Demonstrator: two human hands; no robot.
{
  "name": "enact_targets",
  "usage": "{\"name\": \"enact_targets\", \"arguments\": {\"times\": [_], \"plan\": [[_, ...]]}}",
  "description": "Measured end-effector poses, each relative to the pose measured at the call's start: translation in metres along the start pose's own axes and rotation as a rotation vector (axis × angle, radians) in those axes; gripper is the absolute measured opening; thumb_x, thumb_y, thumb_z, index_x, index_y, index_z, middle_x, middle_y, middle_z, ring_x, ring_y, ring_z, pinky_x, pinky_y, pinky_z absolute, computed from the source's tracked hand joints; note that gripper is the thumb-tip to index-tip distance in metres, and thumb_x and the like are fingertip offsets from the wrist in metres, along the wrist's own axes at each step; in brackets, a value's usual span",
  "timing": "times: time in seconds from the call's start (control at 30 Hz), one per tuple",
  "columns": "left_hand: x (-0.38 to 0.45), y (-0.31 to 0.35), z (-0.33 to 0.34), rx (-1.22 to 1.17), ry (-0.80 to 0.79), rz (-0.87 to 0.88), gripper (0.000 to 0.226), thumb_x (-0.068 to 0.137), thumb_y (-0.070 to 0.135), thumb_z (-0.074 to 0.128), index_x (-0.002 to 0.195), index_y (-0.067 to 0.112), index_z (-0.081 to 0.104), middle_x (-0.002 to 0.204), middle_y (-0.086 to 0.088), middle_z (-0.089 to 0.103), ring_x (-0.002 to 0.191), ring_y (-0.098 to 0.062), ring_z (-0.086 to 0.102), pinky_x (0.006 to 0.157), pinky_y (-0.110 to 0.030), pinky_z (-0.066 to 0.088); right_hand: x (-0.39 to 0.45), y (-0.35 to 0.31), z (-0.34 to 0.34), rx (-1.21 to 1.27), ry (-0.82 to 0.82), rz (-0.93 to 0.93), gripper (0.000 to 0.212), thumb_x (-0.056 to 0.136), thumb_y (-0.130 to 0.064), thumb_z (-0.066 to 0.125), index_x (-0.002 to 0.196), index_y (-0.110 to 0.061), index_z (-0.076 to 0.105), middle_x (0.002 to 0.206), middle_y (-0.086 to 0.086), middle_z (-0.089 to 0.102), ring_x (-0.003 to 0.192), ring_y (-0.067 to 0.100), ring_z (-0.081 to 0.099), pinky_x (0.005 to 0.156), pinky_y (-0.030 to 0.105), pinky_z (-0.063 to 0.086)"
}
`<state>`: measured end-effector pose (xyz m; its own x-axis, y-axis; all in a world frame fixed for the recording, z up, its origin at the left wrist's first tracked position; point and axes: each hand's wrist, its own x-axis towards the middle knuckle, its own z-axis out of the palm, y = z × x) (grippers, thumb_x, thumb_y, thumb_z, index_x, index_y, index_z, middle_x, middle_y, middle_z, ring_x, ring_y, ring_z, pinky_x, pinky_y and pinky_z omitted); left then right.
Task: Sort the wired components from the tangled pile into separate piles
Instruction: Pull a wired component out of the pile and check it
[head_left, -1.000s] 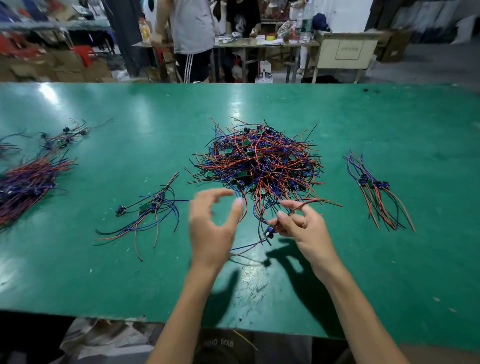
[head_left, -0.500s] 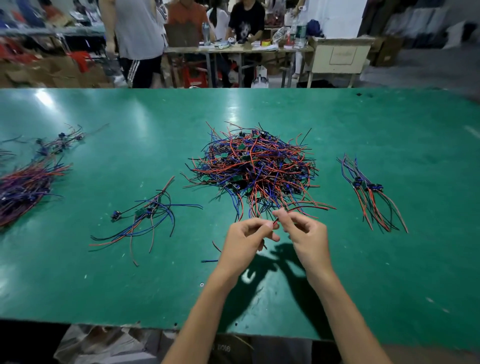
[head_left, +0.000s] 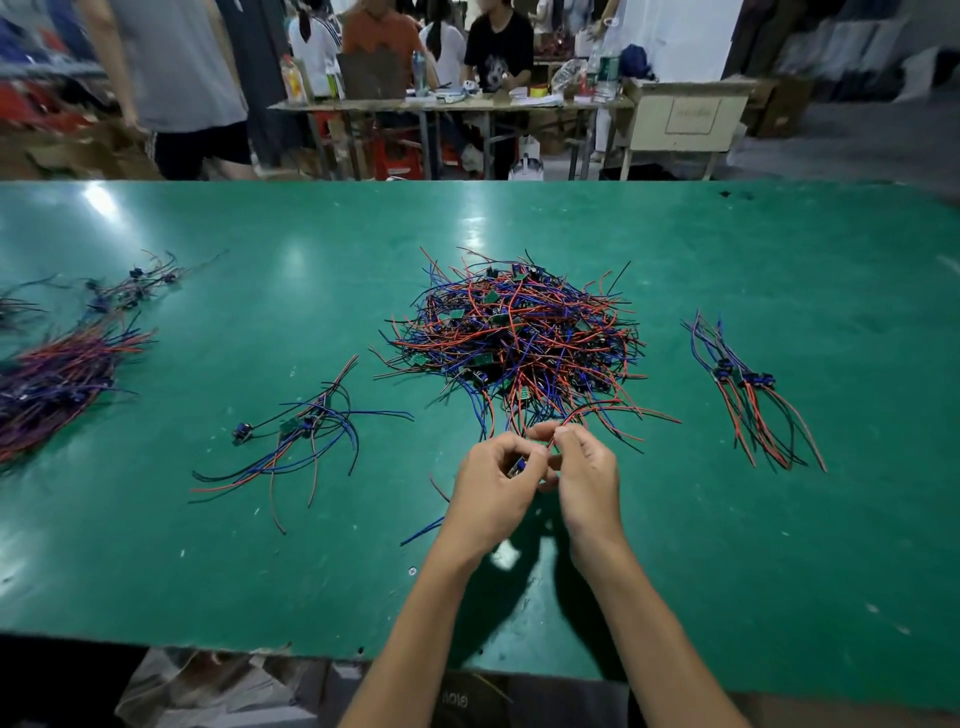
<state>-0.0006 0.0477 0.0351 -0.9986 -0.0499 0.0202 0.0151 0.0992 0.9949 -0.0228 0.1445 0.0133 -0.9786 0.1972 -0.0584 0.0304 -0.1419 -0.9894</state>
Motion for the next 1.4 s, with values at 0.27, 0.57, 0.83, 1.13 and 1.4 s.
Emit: {"name": "enact_targets", "arguments": {"times": [0.27, 0.57, 0.83, 1.13, 1.4], "plan": [[-0.008, 0.003, -0.005, 0.220, -0.023, 0.018, 0.021, 0.095, 0.018, 0.065, 0.077, 0.011, 0.072, 0.074, -0.004, 0.075, 0.045, 0.000, 0.044, 0.045, -0.010, 0.029, 0.035, -0.032, -0.013, 0.053, 0.158, 0.149, 0.031, 0.095, -0.015, 0.043, 0.086, -0.020, 0.072, 0.095, -0.009, 0.077, 0.051, 0.003, 0.049, 0.045, 0.020, 0.032], [-0.008, 0.018, -0.013, -0.019, -0.109, -0.114, 0.015, 0.097, 0.018, 0.064, 0.090, 0.019, 0.078, 0.079, -0.001, 0.076, 0.064, -0.010, 0.063, 0.054, -0.019, 0.049, 0.037, -0.034, -0.042, 0.275, -0.078, 0.221, 0.041, 0.105, -0.040, 0.034, 0.120, -0.022, 0.067, 0.108, 0.000, 0.078, 0.062, 0.009, 0.055, 0.059, 0.026, 0.039], [0.017, 0.068, -0.014, -0.964, 0.028, -0.343, 0.021, 0.100, 0.020, 0.057, 0.107, 0.004, 0.069, 0.086, -0.007, 0.076, 0.078, -0.015, 0.076, 0.074, -0.025, 0.062, -0.006, -0.015, -0.017, -0.080, -0.372, -0.193, 0.027, 0.090, 0.006, 0.068, 0.100, -0.020, 0.071, 0.077, -0.008, 0.075, 0.071, 0.000, 0.066, 0.068, 0.014, 0.051], [0.011, 0.047, -0.016, -0.922, 0.153, -0.306, 0.027, 0.093, 0.021, 0.064, 0.107, -0.002, 0.064, 0.099, -0.016, 0.075, 0.081, -0.015, 0.075, 0.073, -0.024, 0.062, -0.026, -0.017, -0.016, 0.200, -0.224, -0.106, 0.017, 0.081, -0.028, 0.075, 0.095, -0.019, 0.077, 0.072, 0.007, 0.071, 0.062, 0.009, 0.064, 0.057, 0.015, 0.047], [-0.009, 0.022, 0.005, -0.800, 0.228, -0.273, 0.020, 0.093, 0.015, 0.068, 0.108, 0.003, 0.062, 0.098, -0.012, 0.077, 0.088, -0.020, 0.074, 0.076, -0.023, 0.061, -0.024, -0.015, -0.011, 0.352, 0.052, 0.073, 0.014, 0.088, -0.027, 0.073, 0.089, -0.013, 0.073, 0.074, 0.006, 0.072, 0.054, 0.009, 0.057, 0.051, 0.016, 0.045]]}}
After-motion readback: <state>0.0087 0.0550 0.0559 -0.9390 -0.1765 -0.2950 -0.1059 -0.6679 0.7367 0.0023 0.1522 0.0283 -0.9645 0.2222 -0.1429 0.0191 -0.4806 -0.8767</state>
